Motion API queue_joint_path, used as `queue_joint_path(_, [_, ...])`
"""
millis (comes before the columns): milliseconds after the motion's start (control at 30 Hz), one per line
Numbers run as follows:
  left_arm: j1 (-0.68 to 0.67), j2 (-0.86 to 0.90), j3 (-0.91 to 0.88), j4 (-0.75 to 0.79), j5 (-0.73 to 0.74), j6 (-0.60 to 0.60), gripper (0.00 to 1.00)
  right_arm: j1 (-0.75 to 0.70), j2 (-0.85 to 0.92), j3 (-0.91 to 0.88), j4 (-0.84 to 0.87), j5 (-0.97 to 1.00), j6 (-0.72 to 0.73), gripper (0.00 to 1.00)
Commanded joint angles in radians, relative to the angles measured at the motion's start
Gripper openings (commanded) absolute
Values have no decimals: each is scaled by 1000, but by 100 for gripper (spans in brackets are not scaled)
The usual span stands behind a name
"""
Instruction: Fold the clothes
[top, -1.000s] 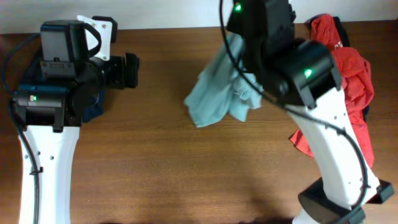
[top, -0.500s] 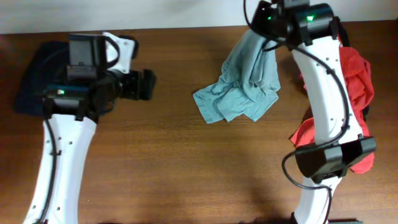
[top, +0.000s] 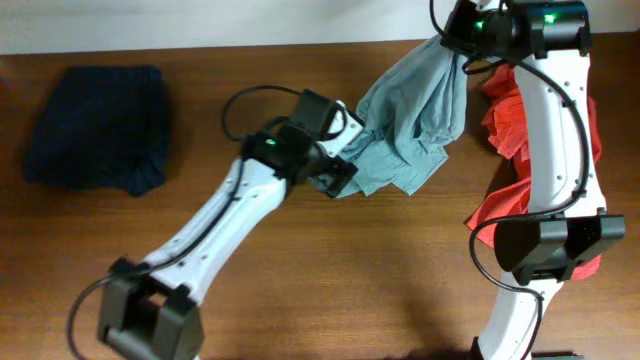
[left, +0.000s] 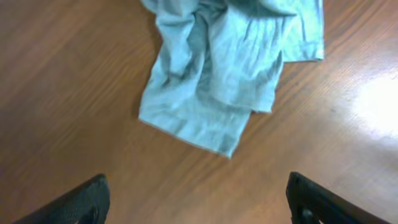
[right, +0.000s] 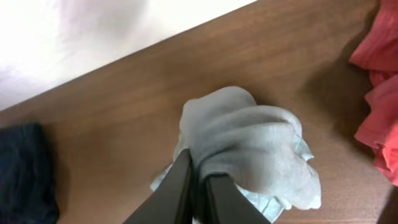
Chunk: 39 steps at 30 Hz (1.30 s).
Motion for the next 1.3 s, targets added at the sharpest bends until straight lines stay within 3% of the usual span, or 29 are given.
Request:
queue_joint_path(0, [-50, 72, -10, 78, -67, 60, 90, -8, -3, 6, 0, -67, -65, 9])
queue_joint_path(300, [-146, 162, -10, 269, -72, 129, 89, -8, -3, 6, -3, -67, -65, 8])
queue_joint_path(333, [-150, 175, -10, 277, -72, 130, 84, -8, -3, 6, -4, -67, -65, 8])
queue_joint_path(467, [-166, 214, -10, 289, -72, 129, 79, -8, -3, 6, -5, -67, -65, 8])
queue_joint_path(1267, [-209, 347, -10, 375, -97, 133, 75, -35, -3, 6, -31, -68, -65, 8])
